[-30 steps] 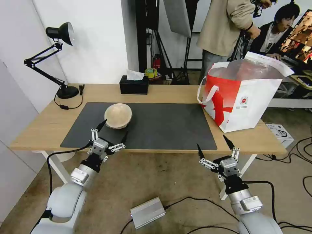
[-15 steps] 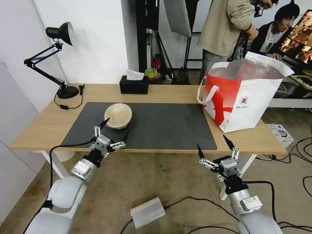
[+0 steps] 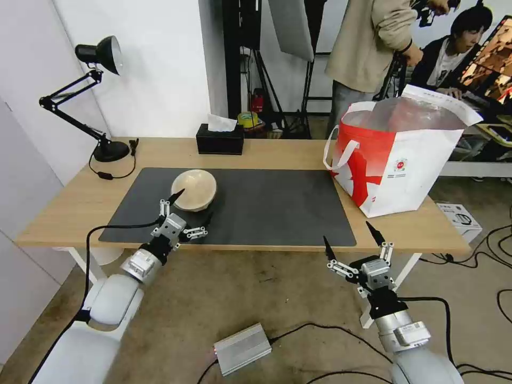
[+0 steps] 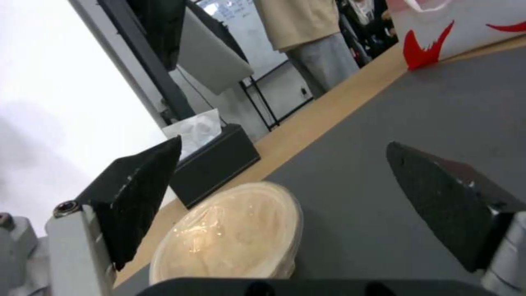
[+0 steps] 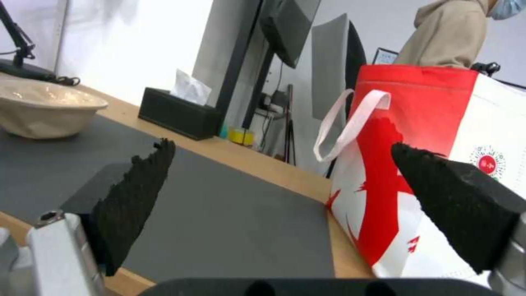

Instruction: Pick up the trash from the table and place it into the takeout bag.

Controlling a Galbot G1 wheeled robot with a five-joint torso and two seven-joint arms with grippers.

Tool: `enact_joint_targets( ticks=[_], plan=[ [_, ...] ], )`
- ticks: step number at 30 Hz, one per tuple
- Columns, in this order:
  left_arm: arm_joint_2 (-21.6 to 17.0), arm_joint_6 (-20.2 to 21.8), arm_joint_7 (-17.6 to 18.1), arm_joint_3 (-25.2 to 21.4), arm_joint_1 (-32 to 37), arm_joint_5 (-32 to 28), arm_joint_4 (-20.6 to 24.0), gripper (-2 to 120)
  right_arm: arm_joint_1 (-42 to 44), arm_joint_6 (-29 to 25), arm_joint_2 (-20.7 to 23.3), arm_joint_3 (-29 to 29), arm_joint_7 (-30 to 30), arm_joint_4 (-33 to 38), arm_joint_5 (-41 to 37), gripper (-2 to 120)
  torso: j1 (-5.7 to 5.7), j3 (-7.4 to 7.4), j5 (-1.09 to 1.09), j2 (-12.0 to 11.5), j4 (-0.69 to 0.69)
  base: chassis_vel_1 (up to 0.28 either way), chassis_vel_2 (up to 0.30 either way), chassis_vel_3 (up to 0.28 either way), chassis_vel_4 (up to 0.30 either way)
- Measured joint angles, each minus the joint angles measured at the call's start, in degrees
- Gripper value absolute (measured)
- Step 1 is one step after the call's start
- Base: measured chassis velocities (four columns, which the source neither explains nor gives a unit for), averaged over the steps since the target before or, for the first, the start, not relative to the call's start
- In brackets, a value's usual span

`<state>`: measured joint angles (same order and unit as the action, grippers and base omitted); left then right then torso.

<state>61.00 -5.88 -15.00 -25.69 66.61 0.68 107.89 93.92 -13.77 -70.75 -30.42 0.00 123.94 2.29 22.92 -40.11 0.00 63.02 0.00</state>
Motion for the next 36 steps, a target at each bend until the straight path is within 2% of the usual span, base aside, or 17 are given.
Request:
enact_joint_targets(
  ticks=[19,27,36],
  plan=[
    [-4.54,2.73,-1.68,5.52,-6.43,0.08,-3.71,100,0.00,0.00,0.00,0.00,0.00,0.00,0.00,100,0.00,0.00,0.00,0.00,0.00,0.000,0.000,0.000,0.000],
    [-5.18,3.56,-3.65,5.42,-8.26,-0.18,-5.18,100,0.00,0.00,0.00,0.00,0.00,0.00,0.00,100,0.00,0.00,0.00,0.00,0.00,0.000,0.000,0.000,0.000],
    [-7.90,4.01,-5.60,5.08,-10.68,-1.59,-7.99,100,0.00,0.00,0.00,0.00,0.00,0.00,0.00,100,0.00,0.00,0.00,0.00,0.00,0.000,0.000,0.000,0.000]
  ],
)
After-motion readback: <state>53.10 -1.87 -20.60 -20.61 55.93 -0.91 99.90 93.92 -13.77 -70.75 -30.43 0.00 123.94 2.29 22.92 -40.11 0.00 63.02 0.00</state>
